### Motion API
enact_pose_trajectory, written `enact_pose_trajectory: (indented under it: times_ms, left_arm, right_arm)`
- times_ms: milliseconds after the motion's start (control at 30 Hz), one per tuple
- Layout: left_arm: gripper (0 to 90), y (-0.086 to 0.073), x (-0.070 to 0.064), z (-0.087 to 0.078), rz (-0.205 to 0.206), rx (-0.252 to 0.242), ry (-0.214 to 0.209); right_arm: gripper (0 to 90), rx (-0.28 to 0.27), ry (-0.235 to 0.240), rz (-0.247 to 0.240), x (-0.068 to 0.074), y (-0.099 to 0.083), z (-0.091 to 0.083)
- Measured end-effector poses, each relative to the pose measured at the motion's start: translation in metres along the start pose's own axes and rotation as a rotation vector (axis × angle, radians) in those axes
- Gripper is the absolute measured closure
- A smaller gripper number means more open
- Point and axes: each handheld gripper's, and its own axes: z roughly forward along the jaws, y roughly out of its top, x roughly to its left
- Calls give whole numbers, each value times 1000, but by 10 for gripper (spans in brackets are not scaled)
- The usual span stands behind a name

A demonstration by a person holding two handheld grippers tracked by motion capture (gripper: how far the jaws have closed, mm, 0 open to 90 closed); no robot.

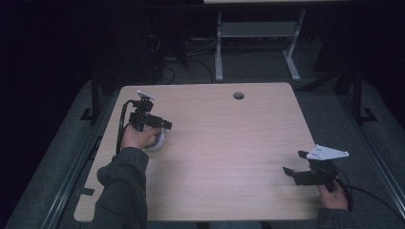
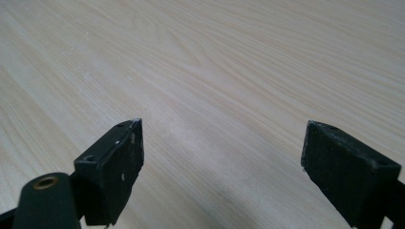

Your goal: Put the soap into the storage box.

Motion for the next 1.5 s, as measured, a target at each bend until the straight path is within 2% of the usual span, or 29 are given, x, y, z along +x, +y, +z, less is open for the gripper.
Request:
enact_pose_trajectory:
  times_ms: [33,100,233,333,367,467,500,967,1400,1500]
  left_arm:
    - [291,-1,1,-1,-13,-10,-25]
    - [290,-2,3,-2,-11,-13,-53]
    - [283,-4,3,-3,-16,-23,-88]
    - [280,-5,2,-5,-4,-28,-104]
    - [280,-5,2,-6,-3,-38,-124]
    - [282,-5,0,-9,0,-46,-137]
    - [281,-5,0,-9,-1,-48,-153]
    - [288,-13,-7,-21,51,-62,-184]
    - [282,-29,-9,-26,74,-74,-200]
    - [283,-32,-11,-27,94,-74,-200]
  right_arm:
    - [140,0,0,-1,0,0,0]
    - [140,2,0,3,0,0,0]
    - [140,-1,0,-4,0,0,0]
    - [140,2,1,-8,0,0,0]
    - [140,1,0,-8,0,0,0]
    - [140,0,-1,-4,0,0,0]
    - [140,0,-1,-4,0,0,0]
    - [140,3,-2,-3,1,0,0]
    - [140,5,-5,-7,1,1,0]
    - [140,5,-5,-7,1,1,0]
